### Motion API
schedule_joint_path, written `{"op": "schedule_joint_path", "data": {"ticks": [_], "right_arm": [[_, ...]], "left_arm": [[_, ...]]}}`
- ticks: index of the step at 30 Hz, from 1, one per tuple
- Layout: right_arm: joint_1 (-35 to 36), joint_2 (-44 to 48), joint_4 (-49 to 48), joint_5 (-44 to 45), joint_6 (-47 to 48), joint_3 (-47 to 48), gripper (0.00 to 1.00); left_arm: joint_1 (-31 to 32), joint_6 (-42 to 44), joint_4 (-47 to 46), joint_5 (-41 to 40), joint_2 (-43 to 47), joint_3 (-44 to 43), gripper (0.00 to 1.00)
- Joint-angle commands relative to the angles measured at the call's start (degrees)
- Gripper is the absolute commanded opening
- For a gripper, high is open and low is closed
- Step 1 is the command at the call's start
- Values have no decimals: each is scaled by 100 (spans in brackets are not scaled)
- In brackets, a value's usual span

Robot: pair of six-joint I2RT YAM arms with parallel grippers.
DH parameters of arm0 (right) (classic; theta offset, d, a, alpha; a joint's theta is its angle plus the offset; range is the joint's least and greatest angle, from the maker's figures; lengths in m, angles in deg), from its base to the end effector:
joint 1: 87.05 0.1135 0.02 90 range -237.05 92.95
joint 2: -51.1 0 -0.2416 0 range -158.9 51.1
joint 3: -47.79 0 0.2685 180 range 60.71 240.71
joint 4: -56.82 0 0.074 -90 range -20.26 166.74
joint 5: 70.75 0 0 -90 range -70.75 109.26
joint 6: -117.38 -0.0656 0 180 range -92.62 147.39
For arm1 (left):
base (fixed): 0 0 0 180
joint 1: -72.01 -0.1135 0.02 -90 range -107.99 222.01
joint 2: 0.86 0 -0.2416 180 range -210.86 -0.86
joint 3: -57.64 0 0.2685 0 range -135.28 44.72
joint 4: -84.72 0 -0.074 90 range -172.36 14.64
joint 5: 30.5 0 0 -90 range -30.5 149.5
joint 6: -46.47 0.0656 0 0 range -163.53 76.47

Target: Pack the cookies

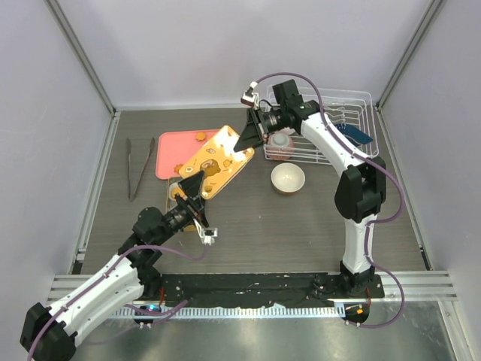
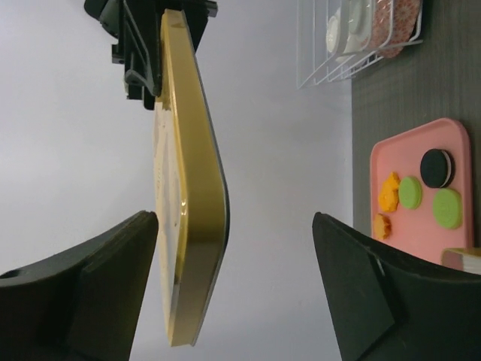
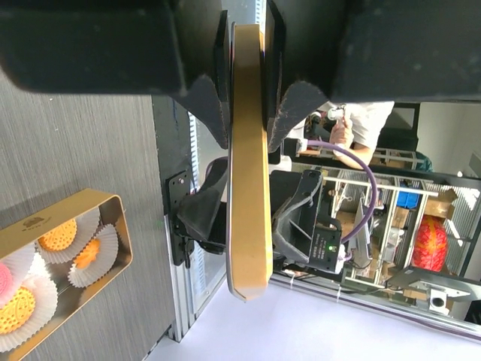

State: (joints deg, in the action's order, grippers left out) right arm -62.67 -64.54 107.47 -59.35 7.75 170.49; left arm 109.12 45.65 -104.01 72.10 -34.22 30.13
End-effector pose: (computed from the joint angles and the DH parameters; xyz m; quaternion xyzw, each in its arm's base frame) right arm 0.3870 0.2460 0.3043 -0.2788 0.7003 0.6540 0.0646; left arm 0.1693 -0.1461 0.2259 0.6470 0.2385 0.2482 0.6804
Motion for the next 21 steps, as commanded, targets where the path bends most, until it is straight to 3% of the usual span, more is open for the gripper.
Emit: {"op": "schedule_joint_path", "data": {"ticks": [1, 11, 21], "right_arm": [[-153, 94, -170, -120, -57, 360, 1], [-513, 208, -223, -155, -84, 343, 1], [-742, 331, -214, 179, 250, -254, 1]], "left_arm": [[25, -86, 388, -117, 49, -123, 97], [16, -507, 2083, -398, 172, -553, 100], [25, -2755, 4430, -908, -626, -2863, 100]]}}
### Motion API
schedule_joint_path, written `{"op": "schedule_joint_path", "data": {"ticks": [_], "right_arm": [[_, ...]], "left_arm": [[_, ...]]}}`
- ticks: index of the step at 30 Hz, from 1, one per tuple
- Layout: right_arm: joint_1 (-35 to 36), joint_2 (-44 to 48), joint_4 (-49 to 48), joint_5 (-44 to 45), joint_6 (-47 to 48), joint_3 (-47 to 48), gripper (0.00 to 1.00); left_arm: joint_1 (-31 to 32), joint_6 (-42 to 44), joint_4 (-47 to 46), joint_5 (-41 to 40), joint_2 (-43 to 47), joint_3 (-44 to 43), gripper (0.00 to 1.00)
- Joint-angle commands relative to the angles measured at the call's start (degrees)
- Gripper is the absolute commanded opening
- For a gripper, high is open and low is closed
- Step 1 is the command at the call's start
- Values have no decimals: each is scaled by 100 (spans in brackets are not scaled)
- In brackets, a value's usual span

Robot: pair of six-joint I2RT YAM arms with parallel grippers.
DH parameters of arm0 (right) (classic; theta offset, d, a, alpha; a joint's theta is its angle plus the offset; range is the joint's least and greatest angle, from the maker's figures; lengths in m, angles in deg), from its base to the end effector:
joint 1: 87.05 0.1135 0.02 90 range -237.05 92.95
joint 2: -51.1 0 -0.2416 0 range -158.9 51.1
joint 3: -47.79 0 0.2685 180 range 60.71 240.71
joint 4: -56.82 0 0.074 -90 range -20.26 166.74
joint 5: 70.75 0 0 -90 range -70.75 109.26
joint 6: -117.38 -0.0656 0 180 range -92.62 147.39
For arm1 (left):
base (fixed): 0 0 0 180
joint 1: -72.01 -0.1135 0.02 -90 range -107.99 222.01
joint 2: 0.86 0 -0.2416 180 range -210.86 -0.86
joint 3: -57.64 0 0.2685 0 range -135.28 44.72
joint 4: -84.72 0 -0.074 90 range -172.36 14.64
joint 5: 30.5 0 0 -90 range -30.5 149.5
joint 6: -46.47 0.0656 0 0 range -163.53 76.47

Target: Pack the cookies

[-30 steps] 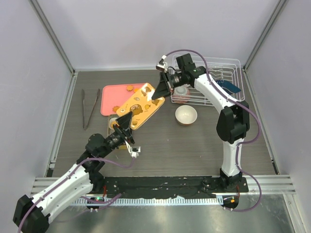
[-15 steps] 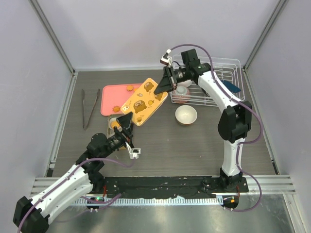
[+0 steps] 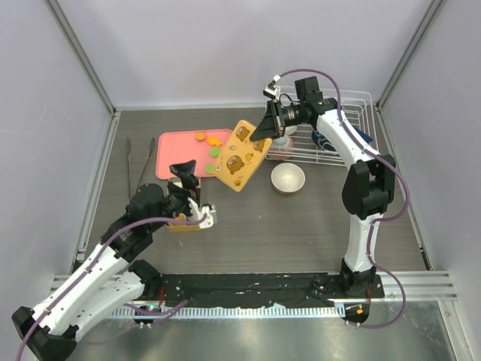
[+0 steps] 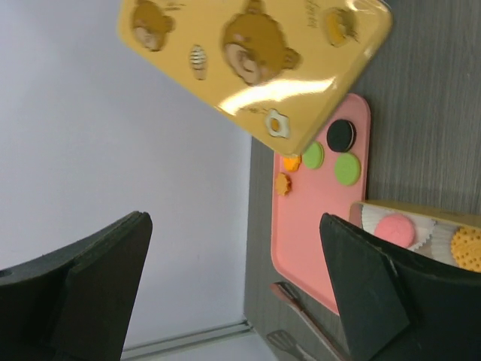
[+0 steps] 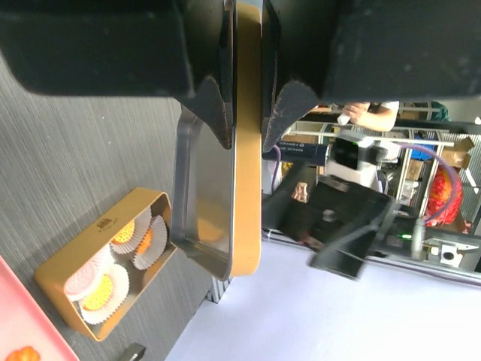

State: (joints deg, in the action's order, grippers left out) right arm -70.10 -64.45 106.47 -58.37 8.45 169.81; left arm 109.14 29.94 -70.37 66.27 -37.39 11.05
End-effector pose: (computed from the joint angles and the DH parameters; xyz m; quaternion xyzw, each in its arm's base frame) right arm 0.4168 0.1940 0.3015 -0.2366 0.7193 0.6425 0.1174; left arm 0.1745 -0.1418 0.2686 0.6710 0.4208 0.1454 0.5930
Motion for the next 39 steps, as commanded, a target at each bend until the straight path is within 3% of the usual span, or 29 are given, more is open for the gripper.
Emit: {"op": "schedule_joint_path", "data": {"ticks": [1, 8, 13, 17, 25, 32, 39], "right_arm": [[1, 340, -105, 124, 197, -257, 1], [45, 357, -87, 134, 242, -372, 1], [142, 340, -78, 46, 189, -319, 1], [282, 331, -78, -7, 233, -301, 1], [546, 436, -78, -130, 338, -416, 1], [634, 621, -78, -244, 487, -618, 1], [783, 709, -78, -297, 567, -644, 1]], "left_arm": [[23, -1612, 1286, -464, -458, -1244, 100], [23, -3450, 3183, -773, -1663, -3844, 99], [23, -4620, 4397, -520, -2340, -4841, 100], [6, -5263, 4646, 33, -2534, -4992, 100], [-556, -5668, 4593, 1054, -2911, -4965, 100], [-1794, -5757, 4383, 2557, -3404, -4948, 100], [-2306, -5712, 4084, 3647, -3641, -4763, 100]]}}
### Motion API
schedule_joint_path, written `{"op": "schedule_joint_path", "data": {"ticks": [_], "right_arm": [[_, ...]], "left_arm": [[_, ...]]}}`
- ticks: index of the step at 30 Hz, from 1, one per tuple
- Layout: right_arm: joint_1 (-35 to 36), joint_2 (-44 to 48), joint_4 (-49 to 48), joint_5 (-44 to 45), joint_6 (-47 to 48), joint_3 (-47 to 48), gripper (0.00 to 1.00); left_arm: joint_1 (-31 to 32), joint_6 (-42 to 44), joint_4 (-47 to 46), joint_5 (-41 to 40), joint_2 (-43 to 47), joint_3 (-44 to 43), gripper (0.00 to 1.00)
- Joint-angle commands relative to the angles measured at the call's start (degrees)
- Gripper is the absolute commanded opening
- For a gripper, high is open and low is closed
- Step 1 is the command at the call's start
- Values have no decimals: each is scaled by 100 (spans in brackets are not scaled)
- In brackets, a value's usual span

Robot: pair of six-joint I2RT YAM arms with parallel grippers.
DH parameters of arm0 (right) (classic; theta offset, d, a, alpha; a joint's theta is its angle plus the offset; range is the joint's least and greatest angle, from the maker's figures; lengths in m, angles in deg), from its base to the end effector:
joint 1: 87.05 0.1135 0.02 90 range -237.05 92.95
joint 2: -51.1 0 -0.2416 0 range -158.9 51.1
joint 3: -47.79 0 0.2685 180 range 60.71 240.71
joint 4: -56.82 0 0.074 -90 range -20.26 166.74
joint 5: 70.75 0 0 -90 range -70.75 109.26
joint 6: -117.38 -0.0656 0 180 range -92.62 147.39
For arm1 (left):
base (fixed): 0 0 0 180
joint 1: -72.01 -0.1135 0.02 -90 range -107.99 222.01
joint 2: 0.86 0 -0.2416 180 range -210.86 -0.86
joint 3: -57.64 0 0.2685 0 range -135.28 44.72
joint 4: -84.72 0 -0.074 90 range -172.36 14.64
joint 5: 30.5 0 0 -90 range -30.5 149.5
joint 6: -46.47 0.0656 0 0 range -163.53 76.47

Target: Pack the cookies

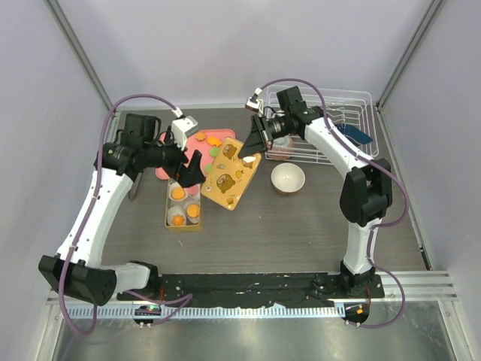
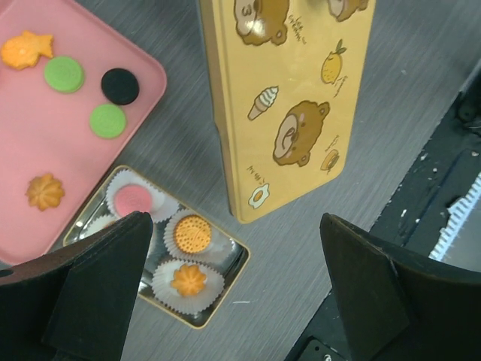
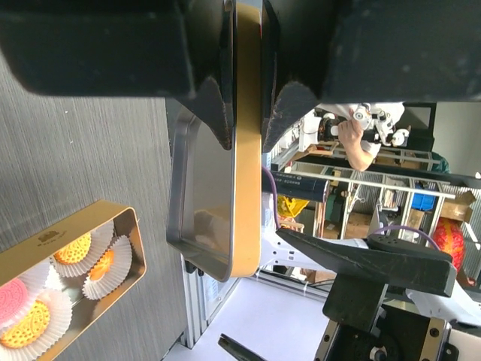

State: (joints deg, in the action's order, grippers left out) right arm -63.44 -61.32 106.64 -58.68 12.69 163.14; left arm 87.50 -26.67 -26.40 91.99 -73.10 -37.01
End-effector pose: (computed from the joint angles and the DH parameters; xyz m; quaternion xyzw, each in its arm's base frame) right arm 0.3777 0.2351 0.2865 -0.2866 0.7030 0.6462 0.0780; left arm 0.2639 -0.1097 0.3522 0.3480 0.8274 -0.2555 0.3591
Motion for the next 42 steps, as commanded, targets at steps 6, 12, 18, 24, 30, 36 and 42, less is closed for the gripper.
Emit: {"op": "schedule_joint_path", "data": {"ticks": [6, 12, 18, 24, 30, 36, 42], "right_arm": [[240, 352, -96, -380, 152, 31, 1], [363, 370, -105, -433, 160, 49, 1], [451, 370, -105, -460, 187, 14, 1], [504, 344, -113, -469, 195, 14, 1], [548, 309, -113, -477, 204, 40, 1], [556, 291, -113, -486, 213, 49, 1], [556, 300, -113, -495, 239, 57, 1]], "left_arm": [[-195, -121, -744, 1497, -176, 377, 99], [-204, -201, -1158, 1549, -237, 606, 98], [-213, -482, -1386, 1989, -412, 685, 88], [-213, -491, -1422, 2332, -501, 887, 72], [-204, -456, -1466, 2638, -527, 1124, 62], [-213, -570, -1580, 2877, -510, 1335, 47], [-204, -798, -1808, 2991, -343, 1590, 39]]}}
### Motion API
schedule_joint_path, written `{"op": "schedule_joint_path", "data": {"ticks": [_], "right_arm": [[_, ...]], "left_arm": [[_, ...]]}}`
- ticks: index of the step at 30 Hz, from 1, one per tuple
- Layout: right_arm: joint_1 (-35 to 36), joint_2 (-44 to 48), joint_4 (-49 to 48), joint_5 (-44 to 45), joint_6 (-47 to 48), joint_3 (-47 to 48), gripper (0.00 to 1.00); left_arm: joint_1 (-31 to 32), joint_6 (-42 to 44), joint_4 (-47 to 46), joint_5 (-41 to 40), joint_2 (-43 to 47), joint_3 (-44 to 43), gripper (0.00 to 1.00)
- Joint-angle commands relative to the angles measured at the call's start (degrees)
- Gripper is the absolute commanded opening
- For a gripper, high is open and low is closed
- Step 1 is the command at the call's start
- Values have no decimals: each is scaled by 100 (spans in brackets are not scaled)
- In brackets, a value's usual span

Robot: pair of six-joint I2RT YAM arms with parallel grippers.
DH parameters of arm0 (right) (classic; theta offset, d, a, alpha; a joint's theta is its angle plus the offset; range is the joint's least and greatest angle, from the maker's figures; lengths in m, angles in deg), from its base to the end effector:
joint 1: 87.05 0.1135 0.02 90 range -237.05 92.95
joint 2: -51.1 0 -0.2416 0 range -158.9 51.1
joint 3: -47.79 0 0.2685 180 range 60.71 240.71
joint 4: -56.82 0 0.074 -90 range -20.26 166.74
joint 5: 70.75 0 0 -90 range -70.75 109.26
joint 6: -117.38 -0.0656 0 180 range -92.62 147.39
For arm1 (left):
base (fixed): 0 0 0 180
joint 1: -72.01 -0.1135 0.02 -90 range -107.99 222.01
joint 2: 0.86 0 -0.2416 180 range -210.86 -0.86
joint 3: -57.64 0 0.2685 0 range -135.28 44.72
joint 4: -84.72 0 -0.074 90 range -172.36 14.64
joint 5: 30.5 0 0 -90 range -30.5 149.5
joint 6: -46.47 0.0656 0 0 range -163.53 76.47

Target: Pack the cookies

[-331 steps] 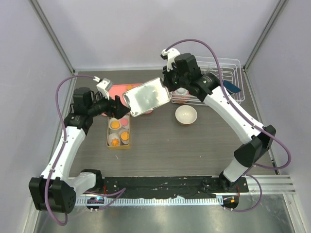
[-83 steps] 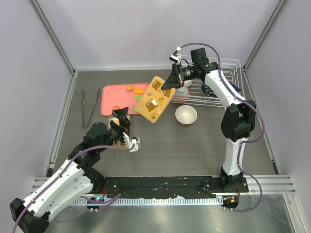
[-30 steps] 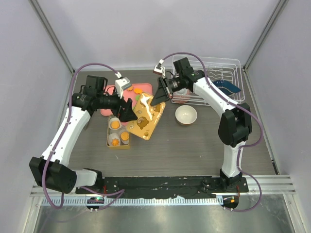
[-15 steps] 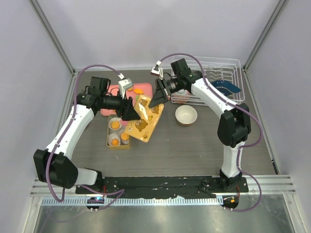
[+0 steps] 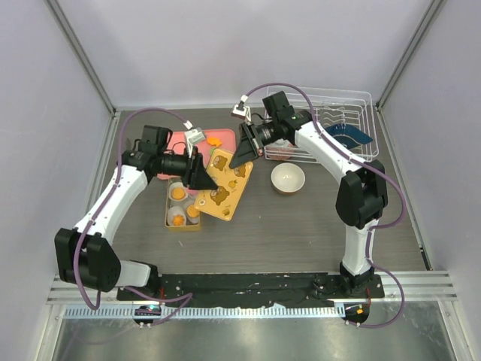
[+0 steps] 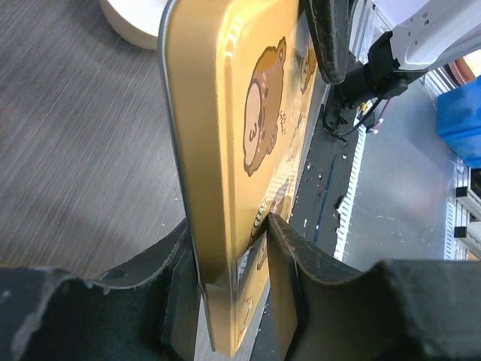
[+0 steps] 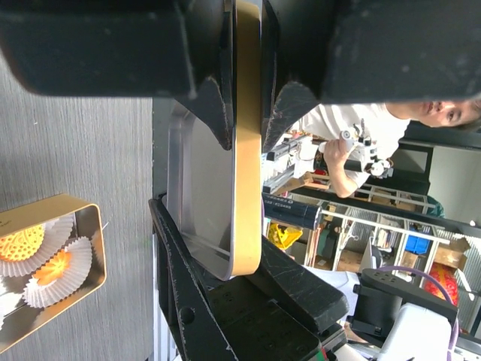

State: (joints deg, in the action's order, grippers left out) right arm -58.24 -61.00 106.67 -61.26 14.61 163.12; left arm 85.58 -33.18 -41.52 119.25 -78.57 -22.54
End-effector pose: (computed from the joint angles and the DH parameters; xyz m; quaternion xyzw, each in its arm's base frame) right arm 0.3519 0.2674 0.2908 -0.3354 0.6689 0.6615 0.0506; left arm 0.2820 -0.1264 0.2776 0.3310 0.7661 -0.4778 0.2741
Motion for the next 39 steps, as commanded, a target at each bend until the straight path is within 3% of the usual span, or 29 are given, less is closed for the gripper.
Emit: {"op": "schedule_joint_path", "data": {"ticks": [1, 10, 13, 14, 18, 19, 25, 31, 39], "right_arm": [[36, 267, -124, -228, 56, 60, 1], [36, 276, -124, -237, 91, 51, 1], [36, 276, -124, -202, 100, 25, 12], [36, 258, -124, -150, 100, 16, 19], [27, 232, -124, -79, 117, -2, 34], [27, 223, -124, -53, 126, -2, 46], [1, 197, -124, 219, 144, 25, 56], [-139, 275, -124, 877, 161, -2, 61], [-289, 443, 42, 2135, 302, -11, 63]], "left_arm": [[-11, -156, -305, 274, 230, 170, 38], [-38, -656, -787, 406, 423, 477, 25], [-117, -999, -1165, 468, 450, 574, 18], [-143, -1008, -1209, 485, 450, 600, 17], [-284, -1412, -1446, 608, 467, 697, 1], [-293, -1500, -1491, 626, 485, 723, 0], [-389, -1738, -1755, 714, 634, 961, 0], [-626, -1870, -1790, 810, 749, 1136, 0], [-1312, -1265, -1061, 1039, 731, 1224, 0]]}}
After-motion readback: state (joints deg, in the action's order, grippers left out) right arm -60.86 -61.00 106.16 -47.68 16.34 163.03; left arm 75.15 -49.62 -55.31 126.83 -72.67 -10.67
